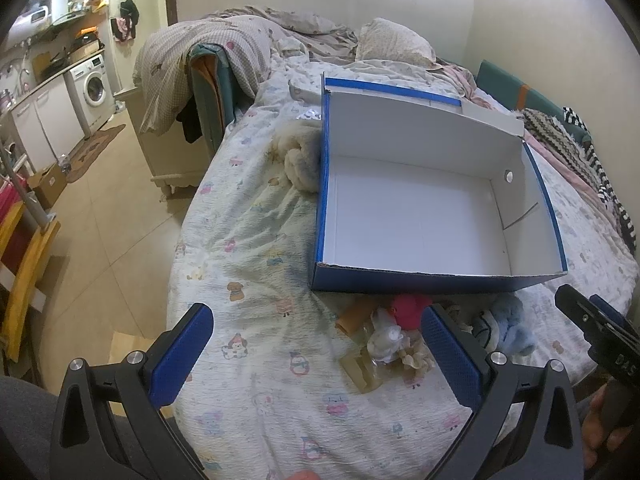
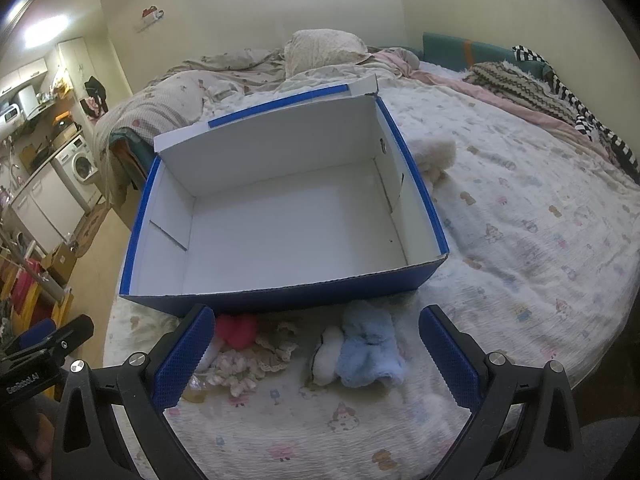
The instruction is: Organize soft objects
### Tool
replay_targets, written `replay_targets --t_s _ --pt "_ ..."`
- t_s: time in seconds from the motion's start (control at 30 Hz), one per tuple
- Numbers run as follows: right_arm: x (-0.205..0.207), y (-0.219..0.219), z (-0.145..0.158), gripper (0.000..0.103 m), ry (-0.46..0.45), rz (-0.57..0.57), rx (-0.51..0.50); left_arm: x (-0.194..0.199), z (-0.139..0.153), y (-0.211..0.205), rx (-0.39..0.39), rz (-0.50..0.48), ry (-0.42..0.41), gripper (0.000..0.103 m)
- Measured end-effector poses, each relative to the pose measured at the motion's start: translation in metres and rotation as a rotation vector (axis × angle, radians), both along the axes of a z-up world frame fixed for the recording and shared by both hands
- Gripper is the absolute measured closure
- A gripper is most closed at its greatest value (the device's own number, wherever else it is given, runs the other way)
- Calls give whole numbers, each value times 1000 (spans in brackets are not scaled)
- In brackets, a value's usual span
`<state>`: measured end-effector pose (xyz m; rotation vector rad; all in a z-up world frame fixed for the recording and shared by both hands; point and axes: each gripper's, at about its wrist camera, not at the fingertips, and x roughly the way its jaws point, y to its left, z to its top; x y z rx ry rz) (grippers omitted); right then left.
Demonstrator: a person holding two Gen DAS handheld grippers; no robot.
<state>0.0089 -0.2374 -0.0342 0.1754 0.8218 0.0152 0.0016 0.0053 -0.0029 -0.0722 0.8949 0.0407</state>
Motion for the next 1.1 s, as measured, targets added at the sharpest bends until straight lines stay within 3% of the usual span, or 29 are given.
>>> replay_targets --t_s 1.1 --pt "0 -1 -3 0 9 0 3 -2 0 -1 15 -9 -9 0"
